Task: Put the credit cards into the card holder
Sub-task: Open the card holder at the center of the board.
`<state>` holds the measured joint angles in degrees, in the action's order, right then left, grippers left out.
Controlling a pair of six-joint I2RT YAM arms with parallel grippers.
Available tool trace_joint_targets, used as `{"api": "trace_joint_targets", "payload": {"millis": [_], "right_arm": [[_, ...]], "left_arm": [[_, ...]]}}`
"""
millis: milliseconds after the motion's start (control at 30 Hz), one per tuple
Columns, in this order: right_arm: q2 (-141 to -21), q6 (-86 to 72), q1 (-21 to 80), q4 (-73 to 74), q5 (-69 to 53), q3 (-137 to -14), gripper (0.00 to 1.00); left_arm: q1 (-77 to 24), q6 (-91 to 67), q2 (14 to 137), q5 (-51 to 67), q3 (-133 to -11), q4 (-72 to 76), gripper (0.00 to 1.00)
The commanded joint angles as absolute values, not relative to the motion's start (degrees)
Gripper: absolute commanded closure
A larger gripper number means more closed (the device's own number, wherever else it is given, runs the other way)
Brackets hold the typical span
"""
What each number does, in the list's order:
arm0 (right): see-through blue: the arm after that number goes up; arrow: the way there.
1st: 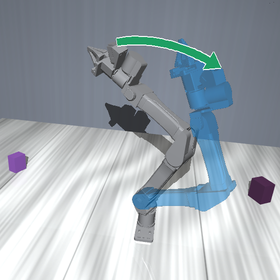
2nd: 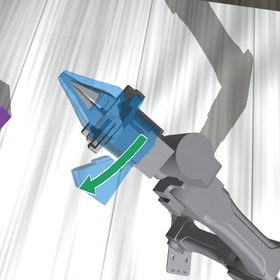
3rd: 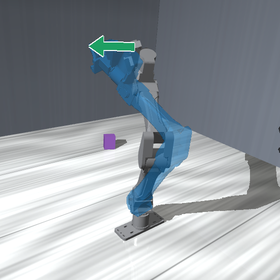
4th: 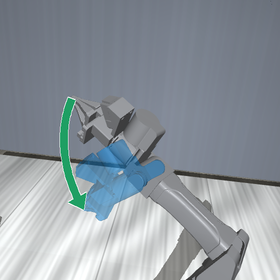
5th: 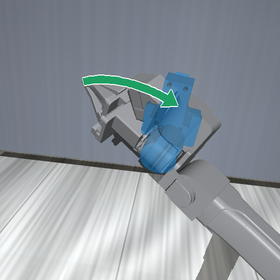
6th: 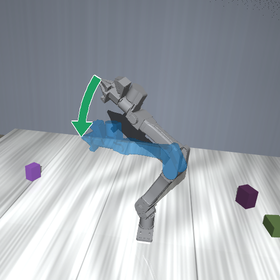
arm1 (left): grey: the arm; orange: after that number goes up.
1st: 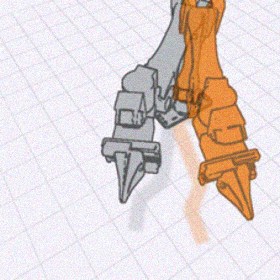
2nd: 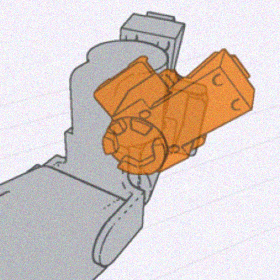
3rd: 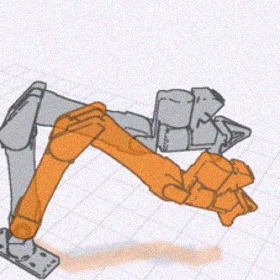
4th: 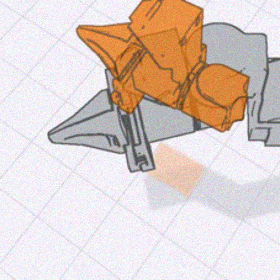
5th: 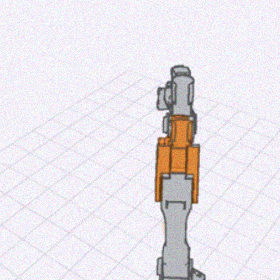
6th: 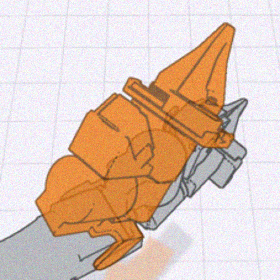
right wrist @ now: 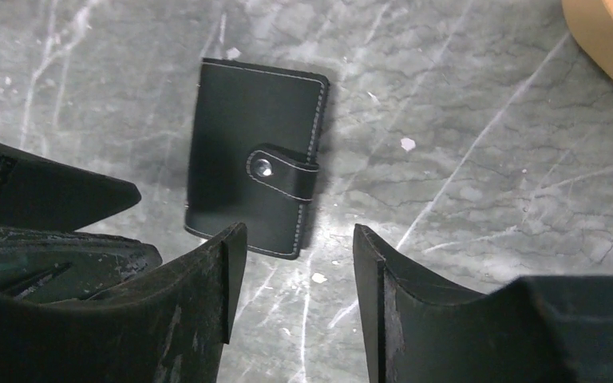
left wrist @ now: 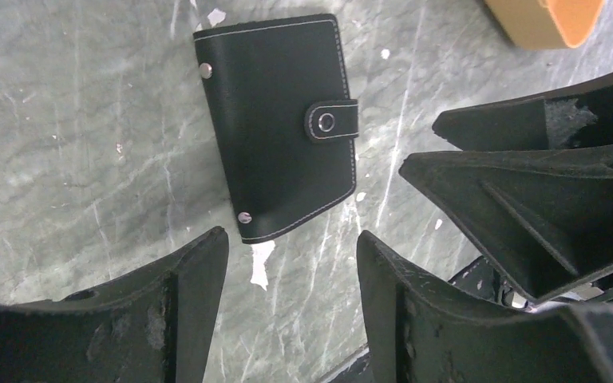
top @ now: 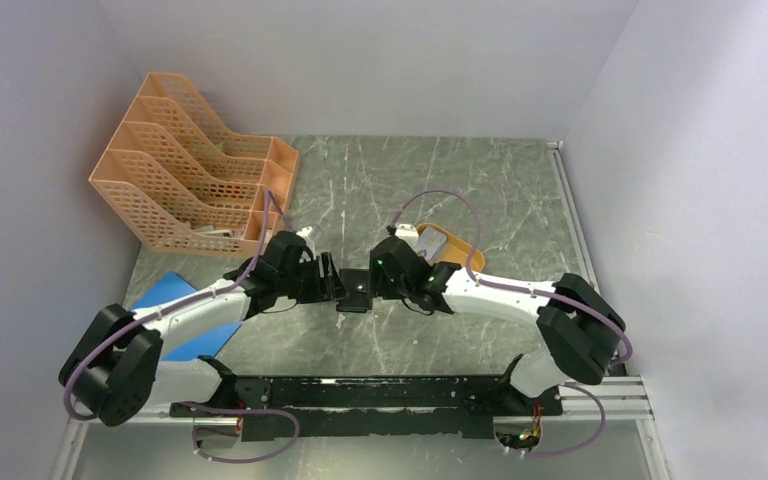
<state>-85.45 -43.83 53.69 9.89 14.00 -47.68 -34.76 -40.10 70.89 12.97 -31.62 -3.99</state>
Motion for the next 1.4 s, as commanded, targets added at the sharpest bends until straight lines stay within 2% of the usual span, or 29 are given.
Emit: {"api": "trace_joint_targets", "payload": {"millis": [0,300,567,900,1100,1367], "right_arm": [[-87.04,-43.95,52.40,6.22,9.61,-46.51,0.46],[-90.46,-42.53,50.86,5.02,7.06,-46.64,0.51],[-90.79,-41.34,50.52,4.66,7.45,-46.53,0.51],[-94.43,-41.75,49.92,3.56,3.57,-46.98,0.51],[-94.79,-44.09,47.99,1.39,0.72,-44.69,0.53],[-94.44,-41.92,47.70,0.36,-0.64,-42.54,0.77]], "left_arm": [[-34.71,-41.86,73.59,14.49,-30.90,1.81,0.35],[-35.06,-41.91,78.87,14.92,-29.82,4.56,0.37],[-35.63,-40.77,82.40,14.70,-29.93,5.62,0.46],[-36.48,-43.24,84.22,17.98,-27.88,10.58,0.47],[-38.30,-43.98,84.49,17.76,-26.97,11.09,0.52],[-41.08,-44.82,84.83,16.85,-26.52,11.19,0.60]]}}
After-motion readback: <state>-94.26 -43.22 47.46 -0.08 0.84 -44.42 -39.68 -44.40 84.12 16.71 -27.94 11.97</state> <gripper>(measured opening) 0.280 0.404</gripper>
